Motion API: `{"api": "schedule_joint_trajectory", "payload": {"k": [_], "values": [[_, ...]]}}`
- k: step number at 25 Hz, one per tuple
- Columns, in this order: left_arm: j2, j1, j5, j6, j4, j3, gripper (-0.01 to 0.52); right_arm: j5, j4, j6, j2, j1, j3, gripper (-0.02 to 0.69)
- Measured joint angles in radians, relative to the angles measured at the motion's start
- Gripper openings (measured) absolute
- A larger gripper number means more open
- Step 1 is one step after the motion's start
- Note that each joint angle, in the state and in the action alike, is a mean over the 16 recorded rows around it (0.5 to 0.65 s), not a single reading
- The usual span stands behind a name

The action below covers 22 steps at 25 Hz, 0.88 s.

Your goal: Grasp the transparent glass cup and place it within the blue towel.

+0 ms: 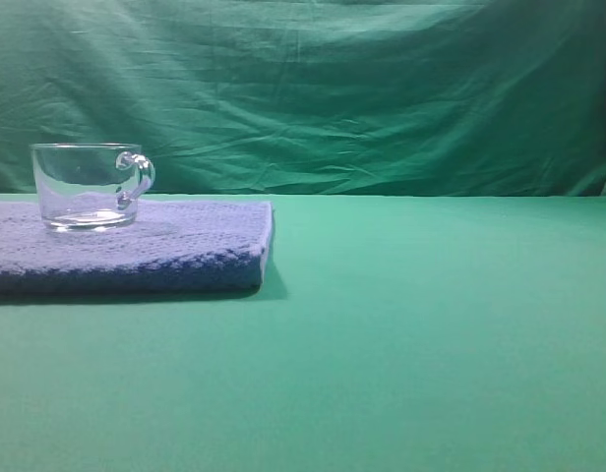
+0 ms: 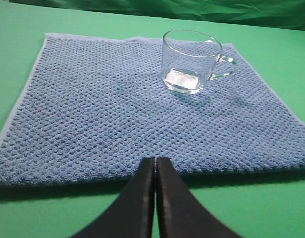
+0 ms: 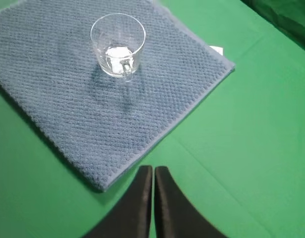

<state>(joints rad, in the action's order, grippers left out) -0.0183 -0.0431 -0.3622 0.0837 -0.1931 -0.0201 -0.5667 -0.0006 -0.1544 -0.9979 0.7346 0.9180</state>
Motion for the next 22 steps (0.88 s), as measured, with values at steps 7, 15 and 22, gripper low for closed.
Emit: {"api": "schedule_joint_trajectory", "payload": {"k": [7,15,22], "values": [[0.0,0.0,0.0,0.0,0.0,0.0,0.0,0.089,0.003,0.008,0.283,0.0,-0.224,0.0],[0.0,0.0,0.0,0.0,0.0,0.0,0.0,0.027,-0.009,0.025,0.491,0.0,-0.306,0.0],[0.0,0.0,0.0,0.0,0.0,0.0,0.0,-0.031,-0.034,0.046,0.584,-0.05,-0.309,0.0]]}}
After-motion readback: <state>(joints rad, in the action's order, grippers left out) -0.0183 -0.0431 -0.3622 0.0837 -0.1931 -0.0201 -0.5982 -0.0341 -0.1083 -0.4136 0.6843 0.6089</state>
